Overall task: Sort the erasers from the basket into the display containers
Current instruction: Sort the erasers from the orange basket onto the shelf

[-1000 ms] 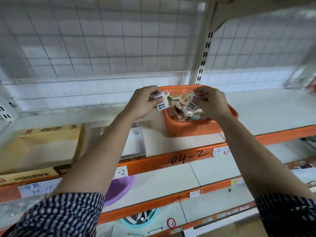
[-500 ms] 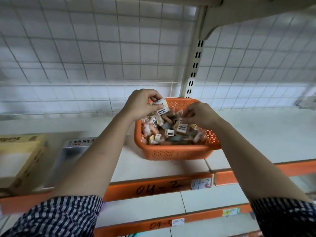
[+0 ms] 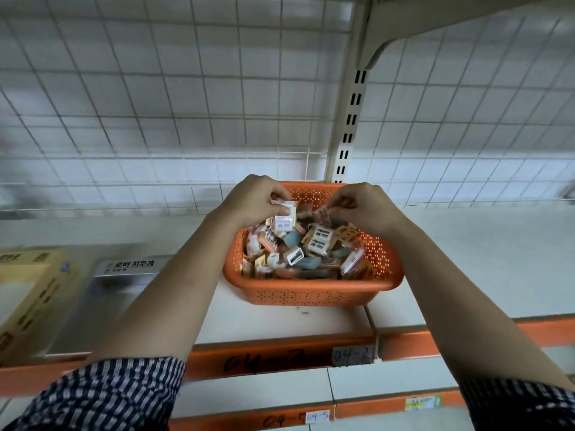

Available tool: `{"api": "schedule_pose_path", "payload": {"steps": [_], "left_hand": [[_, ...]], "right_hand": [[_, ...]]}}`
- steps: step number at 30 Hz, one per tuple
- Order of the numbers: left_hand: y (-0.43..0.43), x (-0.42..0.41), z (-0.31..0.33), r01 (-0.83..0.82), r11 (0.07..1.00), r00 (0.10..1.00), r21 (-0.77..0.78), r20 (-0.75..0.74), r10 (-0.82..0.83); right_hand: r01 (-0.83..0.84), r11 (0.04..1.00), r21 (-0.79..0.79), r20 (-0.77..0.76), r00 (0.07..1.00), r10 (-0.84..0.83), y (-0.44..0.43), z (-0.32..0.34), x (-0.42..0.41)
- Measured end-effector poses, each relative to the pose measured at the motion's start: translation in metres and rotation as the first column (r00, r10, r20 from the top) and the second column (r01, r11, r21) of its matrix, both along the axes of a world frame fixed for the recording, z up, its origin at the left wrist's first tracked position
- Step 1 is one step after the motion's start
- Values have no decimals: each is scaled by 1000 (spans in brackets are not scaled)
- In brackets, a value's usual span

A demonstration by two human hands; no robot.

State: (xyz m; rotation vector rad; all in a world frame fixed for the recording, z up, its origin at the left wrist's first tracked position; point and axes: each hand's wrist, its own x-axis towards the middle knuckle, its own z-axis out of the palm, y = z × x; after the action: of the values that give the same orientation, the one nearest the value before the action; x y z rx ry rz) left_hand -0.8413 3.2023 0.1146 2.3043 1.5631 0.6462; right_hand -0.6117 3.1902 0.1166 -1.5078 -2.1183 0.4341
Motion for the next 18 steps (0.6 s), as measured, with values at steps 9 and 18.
{"api": "schedule_pose_path", "payload": {"steps": [9, 18], "left_hand": [[-8, 3, 2, 60, 994, 998, 87, -5, -60], [-25, 12, -1, 181, 983, 979, -20, 94, -179]], "right_hand": [[-115, 987, -108, -33, 993, 112, -19, -1, 17], [-308, 890, -337, -61, 950, 306, -48, 10, 34]]}}
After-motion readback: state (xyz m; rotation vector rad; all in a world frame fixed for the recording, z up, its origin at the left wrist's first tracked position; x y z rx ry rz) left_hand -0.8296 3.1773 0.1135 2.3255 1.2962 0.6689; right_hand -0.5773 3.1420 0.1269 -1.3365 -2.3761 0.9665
